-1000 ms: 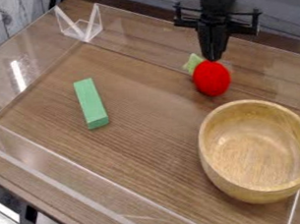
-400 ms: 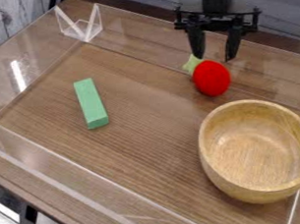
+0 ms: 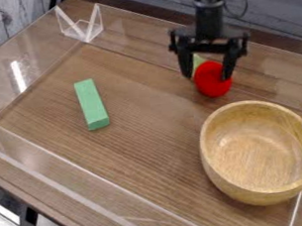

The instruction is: Move the red object to the left side of the table

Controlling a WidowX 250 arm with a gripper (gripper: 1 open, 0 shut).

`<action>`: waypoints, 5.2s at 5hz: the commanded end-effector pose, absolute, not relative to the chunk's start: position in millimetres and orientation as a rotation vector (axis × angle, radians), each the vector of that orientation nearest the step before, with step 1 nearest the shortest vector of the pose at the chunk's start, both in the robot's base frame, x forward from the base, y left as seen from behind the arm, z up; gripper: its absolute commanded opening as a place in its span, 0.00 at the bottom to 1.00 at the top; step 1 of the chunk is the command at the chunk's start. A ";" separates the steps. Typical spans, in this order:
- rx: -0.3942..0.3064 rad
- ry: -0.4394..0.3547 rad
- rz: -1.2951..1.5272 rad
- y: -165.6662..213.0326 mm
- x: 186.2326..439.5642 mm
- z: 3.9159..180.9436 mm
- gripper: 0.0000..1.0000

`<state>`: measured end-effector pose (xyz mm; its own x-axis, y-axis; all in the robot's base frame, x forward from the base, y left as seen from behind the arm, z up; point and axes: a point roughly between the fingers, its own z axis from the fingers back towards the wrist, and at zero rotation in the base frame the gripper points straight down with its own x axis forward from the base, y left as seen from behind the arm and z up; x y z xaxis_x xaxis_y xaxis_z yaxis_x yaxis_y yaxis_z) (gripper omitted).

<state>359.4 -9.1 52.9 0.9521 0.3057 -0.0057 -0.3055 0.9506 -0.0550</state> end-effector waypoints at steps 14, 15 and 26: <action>-0.170 -0.093 0.784 3.3 308.3 83.8 1.00; -0.171 -0.091 0.795 2.2 317.6 77.7 1.00; -0.213 -0.009 0.884 -41.2 369.9 53.2 1.00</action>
